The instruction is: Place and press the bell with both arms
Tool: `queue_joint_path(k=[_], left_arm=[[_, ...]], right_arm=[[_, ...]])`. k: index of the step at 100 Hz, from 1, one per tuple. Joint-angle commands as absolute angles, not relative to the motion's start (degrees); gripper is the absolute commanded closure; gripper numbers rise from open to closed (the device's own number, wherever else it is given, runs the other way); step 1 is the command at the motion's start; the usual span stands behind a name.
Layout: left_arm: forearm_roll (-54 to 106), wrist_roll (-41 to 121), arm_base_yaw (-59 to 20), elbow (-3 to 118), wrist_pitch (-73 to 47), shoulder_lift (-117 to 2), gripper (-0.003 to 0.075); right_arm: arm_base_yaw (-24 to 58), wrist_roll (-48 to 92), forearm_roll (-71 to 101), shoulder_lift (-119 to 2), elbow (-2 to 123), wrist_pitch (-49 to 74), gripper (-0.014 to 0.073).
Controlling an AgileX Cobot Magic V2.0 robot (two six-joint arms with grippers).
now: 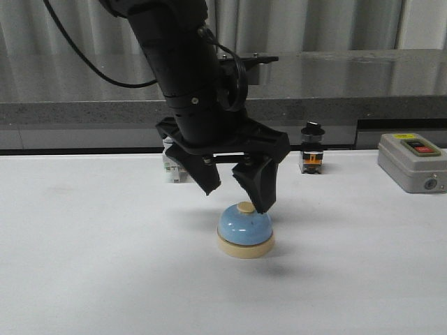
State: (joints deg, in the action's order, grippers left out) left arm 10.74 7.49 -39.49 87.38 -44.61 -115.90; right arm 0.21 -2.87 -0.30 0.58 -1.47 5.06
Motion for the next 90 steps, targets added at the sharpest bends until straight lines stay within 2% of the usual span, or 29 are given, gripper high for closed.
queue_joint_path(k=[1,10,27,66,90], left_arm=[[11.81,7.27,-39.66,89.28,-42.87,-111.15,0.0237],[11.81,6.9,-39.12,89.28,-42.87,-109.37,0.0379],[11.91,4.1,-36.53,89.28,-42.87,-105.29,0.0744],[12.27,3.38,-25.18,87.73,-42.87,-95.74,0.0741],[12.35,1.98,-16.25,81.13,-40.35,-88.81,0.0741]], right_arm=[[-0.1,-2.44,-0.9,1.68,-0.69,0.59,0.0652],[-0.1,-2.44,-0.9,1.68,-0.69,0.59,0.0652],[-0.1,-2.44,-0.9,1.68,-0.69,0.59,0.0652],[-0.1,-2.44,-0.9,1.68,-0.69,0.59,0.0652],[-0.1,-2.44,-0.9,1.68,-0.69,0.59,0.0652]])
